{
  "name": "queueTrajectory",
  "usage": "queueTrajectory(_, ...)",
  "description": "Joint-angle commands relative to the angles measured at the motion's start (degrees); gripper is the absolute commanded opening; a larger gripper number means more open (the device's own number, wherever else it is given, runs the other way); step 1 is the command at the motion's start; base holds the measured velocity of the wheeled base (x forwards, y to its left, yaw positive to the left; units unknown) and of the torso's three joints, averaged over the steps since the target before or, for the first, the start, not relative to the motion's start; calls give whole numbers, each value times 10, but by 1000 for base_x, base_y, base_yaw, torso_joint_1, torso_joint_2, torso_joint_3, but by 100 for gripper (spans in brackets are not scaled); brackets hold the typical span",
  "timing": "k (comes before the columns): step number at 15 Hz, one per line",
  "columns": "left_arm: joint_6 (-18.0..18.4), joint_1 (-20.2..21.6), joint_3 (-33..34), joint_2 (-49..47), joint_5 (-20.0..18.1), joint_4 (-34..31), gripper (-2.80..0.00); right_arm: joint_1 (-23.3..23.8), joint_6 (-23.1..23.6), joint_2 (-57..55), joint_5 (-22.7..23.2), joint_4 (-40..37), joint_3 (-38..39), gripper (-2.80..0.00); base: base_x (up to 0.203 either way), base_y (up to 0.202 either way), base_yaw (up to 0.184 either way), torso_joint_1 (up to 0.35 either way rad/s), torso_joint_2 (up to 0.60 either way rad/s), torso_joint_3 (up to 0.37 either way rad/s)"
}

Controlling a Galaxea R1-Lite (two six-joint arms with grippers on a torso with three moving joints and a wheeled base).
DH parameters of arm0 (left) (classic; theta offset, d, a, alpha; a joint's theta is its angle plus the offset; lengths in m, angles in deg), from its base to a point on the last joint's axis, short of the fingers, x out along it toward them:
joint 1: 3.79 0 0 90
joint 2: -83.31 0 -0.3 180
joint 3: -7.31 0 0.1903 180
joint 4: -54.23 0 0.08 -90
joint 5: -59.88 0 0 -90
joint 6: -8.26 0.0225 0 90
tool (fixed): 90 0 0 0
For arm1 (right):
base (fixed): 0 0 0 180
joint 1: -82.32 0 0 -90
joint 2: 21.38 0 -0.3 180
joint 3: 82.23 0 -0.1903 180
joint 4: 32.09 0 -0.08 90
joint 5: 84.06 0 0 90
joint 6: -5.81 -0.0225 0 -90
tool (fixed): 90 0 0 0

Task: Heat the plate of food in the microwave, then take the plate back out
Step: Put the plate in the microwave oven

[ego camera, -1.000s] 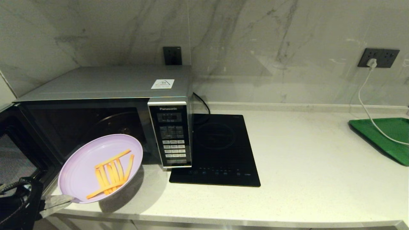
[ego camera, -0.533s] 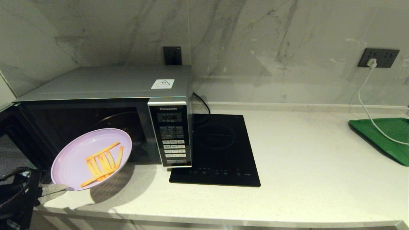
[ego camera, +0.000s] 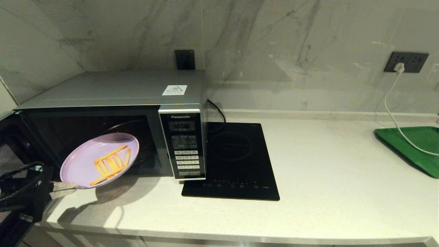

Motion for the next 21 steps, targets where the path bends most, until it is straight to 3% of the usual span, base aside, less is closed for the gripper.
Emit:
queueTrajectory(1,-3,-5,-19,-45,1,0,-280,0,0,-1,0,-1,0,-280,0,0,0,0,0,0)
queueTrajectory(5,-3,-22,-36,-80,33,10,-280,0,0,-1,0,-1,0,-280,0,0,0,0,0,0)
queueTrajectory(10,-41,-67,-48,-87,65,39,-280,0,0,-1,0,-1,0,-280,0,0,0,0,0,0)
queueTrajectory(17,-70,-85,-118,-104,70,34,-280,0,0,-1,0,-1,0,-280,0,0,0,0,0,0)
queueTrajectory(21,-74,-85,-123,-126,70,38,-280,0,0,-1,0,-1,0,-280,0,0,0,0,0,0)
